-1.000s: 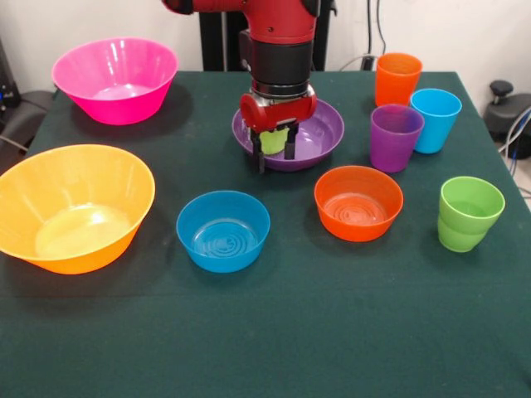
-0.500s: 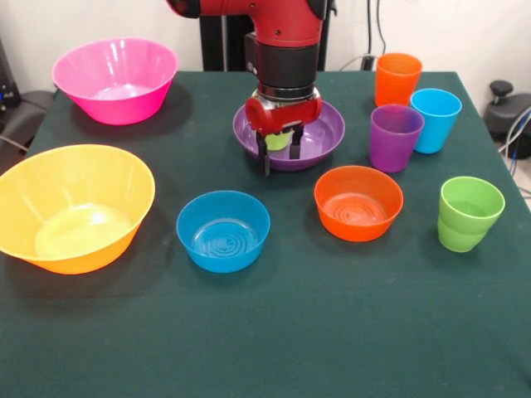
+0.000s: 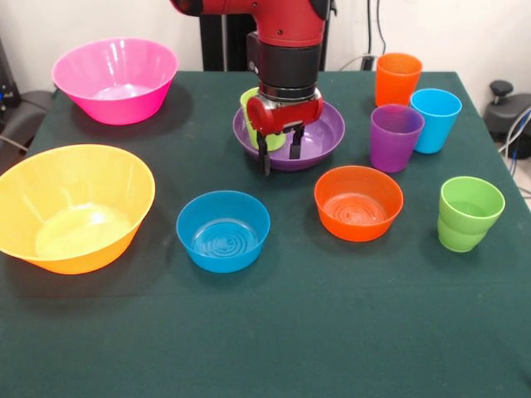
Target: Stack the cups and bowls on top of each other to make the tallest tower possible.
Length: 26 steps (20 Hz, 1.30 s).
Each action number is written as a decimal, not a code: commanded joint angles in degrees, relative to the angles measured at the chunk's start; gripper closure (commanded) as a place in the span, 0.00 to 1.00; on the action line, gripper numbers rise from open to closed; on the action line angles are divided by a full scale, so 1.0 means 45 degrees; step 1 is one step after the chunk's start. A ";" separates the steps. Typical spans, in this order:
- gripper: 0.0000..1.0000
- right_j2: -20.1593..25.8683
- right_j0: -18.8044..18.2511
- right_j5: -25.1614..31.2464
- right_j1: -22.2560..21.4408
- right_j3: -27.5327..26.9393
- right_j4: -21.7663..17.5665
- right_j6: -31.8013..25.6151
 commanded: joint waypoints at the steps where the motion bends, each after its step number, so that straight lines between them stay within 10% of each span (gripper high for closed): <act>1: 0.00 0.0003 0.0648 -0.0405 0.0528 -0.1302 0.0667 0.2257; 26: 0.00 -0.1094 0.1518 -0.0819 0.1563 -0.1957 0.1994 0.2128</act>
